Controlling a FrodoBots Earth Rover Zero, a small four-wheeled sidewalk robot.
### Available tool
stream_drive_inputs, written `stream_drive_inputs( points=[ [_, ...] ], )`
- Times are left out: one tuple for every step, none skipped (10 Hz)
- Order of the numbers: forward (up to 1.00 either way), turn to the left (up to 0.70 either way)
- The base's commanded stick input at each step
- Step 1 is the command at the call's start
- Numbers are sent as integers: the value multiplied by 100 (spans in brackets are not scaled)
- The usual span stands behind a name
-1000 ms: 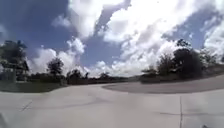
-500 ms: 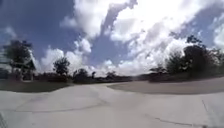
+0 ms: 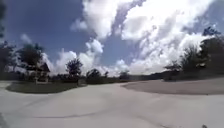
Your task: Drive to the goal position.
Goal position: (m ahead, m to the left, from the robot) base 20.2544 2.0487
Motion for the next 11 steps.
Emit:
stream_drive_inputs(
  points=[
    [100,0],
    [100,0],
    [100,0],
    [100,0],
    [100,0],
    [100,0],
    [100,0],
    [100,12],
    [100,37],
    [100,40],
    [100,40]
  ],
)
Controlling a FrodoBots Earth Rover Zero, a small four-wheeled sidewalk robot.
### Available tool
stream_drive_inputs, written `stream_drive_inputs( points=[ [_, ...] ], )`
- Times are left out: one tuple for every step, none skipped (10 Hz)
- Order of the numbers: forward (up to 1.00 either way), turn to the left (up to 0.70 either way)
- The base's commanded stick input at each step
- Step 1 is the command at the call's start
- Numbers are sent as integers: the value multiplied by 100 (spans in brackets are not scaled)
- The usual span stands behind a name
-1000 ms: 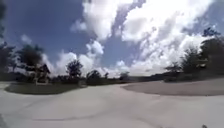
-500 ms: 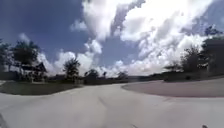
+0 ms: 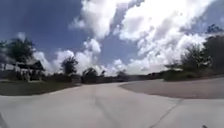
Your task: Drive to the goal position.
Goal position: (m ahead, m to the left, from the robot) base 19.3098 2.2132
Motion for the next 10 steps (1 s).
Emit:
stream_drive_inputs(
  points=[
    [100,40],
    [100,40],
    [100,40],
    [100,40],
    [100,23],
    [100,0],
    [100,0],
    [100,0],
    [100,0],
    [100,0]
  ],
)
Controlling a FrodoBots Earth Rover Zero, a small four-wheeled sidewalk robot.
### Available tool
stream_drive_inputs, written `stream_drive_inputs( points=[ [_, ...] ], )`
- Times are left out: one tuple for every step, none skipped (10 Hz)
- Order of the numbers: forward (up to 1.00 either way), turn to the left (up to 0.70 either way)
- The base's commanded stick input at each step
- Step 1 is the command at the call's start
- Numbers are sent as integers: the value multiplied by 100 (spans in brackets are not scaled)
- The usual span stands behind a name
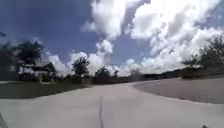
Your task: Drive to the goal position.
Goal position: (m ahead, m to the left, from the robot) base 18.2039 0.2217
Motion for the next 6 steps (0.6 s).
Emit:
stream_drive_inputs(
  points=[
    [100,0],
    [100,0],
    [100,14],
    [100,40],
    [100,40],
    [100,0]
  ],
)
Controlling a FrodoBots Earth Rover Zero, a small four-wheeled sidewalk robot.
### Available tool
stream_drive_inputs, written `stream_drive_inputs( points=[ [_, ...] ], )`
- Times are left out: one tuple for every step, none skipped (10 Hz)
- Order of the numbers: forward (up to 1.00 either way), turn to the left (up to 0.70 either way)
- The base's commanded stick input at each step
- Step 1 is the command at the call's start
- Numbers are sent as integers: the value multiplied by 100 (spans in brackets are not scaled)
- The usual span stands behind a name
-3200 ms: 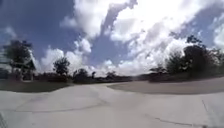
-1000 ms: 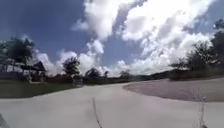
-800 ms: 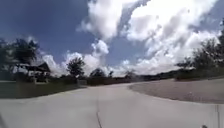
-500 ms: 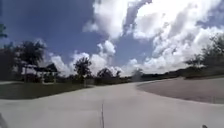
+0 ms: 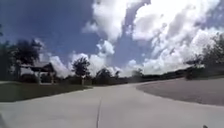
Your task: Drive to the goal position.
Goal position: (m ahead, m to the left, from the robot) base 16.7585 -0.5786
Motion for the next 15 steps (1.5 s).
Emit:
stream_drive_inputs(
  points=[
    [100,0],
    [100,0],
    [100,0],
    [100,0],
    [100,0],
    [100,0],
    [100,0],
    [100,0],
    [100,0],
    [100,0],
    [100,0],
    [100,0],
    [100,0],
    [100,0],
    [100,31]
  ],
)
